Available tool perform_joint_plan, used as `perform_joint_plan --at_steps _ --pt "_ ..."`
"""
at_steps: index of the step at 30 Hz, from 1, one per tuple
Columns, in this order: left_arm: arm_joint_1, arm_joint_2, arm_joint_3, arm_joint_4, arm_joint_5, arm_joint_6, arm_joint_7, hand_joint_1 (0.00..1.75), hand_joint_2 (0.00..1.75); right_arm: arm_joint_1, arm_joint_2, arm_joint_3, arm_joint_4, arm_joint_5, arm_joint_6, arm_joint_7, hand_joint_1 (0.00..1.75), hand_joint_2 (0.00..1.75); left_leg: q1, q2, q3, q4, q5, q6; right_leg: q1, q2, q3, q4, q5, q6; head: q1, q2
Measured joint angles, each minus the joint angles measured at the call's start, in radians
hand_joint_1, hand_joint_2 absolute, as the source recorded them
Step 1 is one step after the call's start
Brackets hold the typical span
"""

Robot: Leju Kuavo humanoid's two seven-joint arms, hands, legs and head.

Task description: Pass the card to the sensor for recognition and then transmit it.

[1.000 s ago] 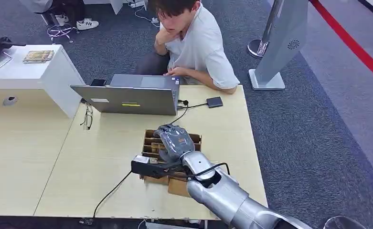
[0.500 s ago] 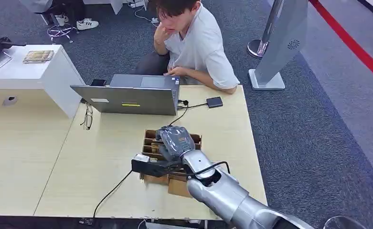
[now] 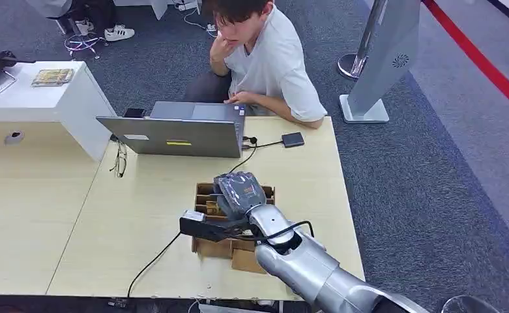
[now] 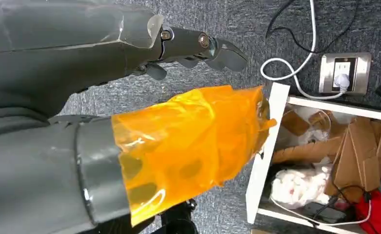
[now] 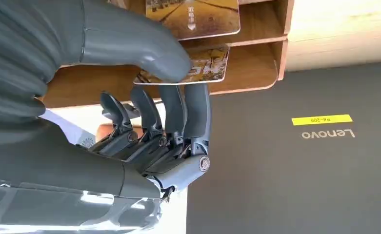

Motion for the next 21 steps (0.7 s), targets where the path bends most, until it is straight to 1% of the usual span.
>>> perform_joint_plan --at_steps 1,3,5,9,18,20,21 --pt "0.000 -0.001 0.002 0.000 -0.002 0.001 0.002 0.00 0.00 0.000 0.000 0.000 0.000 0.000 -0.003 0.000 1.62 1.75 0.000 0.000 0.000 0.000 0.000 0.000 0.000 0.000 0.000 0.000 0.000 0.000 0.000 0.000" --pt "0.000 -0.002 0.005 0.000 -0.003 0.001 0.003 0.00 0.00 0.001 0.000 0.000 0.000 0.000 -0.007 0.000 1.66 1.75 0.000 0.000 0.000 0.000 0.000 0.000 0.000 0.000 0.000 0.000 0.000 0.000 0.000 0.000" --pt "0.001 -0.002 0.007 0.000 -0.003 0.001 0.002 0.00 0.00 0.003 0.000 0.000 0.000 0.001 -0.014 -0.003 1.66 1.75 0.000 0.000 0.000 0.000 0.000 0.000 0.000 0.000 0.000 0.000 0.000 0.000 0.000 0.000" --pt "0.002 -0.002 0.016 0.005 -0.001 -0.003 -0.016 0.00 0.00 0.014 0.000 -0.005 -0.005 0.001 -0.053 -0.025 1.66 1.75 0.000 0.000 0.000 0.000 0.000 0.000 0.000 0.000 0.000 0.000 0.000 0.000 0.000 0.000" --pt "0.007 -0.002 0.031 0.013 0.001 -0.002 -0.022 0.00 0.00 0.029 0.000 -0.017 -0.050 -0.002 -0.071 -0.031 1.64 1.75 0.000 0.000 0.000 0.000 0.000 0.000 0.000 0.000 0.000 0.000 0.000 0.000 0.000 0.000" --pt "0.009 -0.002 0.033 0.013 0.001 -0.001 -0.023 0.00 0.00 0.033 -0.001 -0.021 -0.079 -0.008 -0.077 -0.031 1.71 1.75 0.000 0.000 0.000 0.000 0.000 0.000 0.000 0.000 0.000 0.000 0.000 0.000 0.000 0.000" --pt "0.011 -0.002 0.035 0.013 0.003 -0.002 -0.026 0.00 0.00 0.034 -0.003 -0.022 -0.092 -0.011 -0.082 -0.033 1.69 1.75 0.000 0.000 0.000 0.000 0.000 0.000 0.000 0.000 0.000 0.000 0.000 0.000 0.000 0.000"
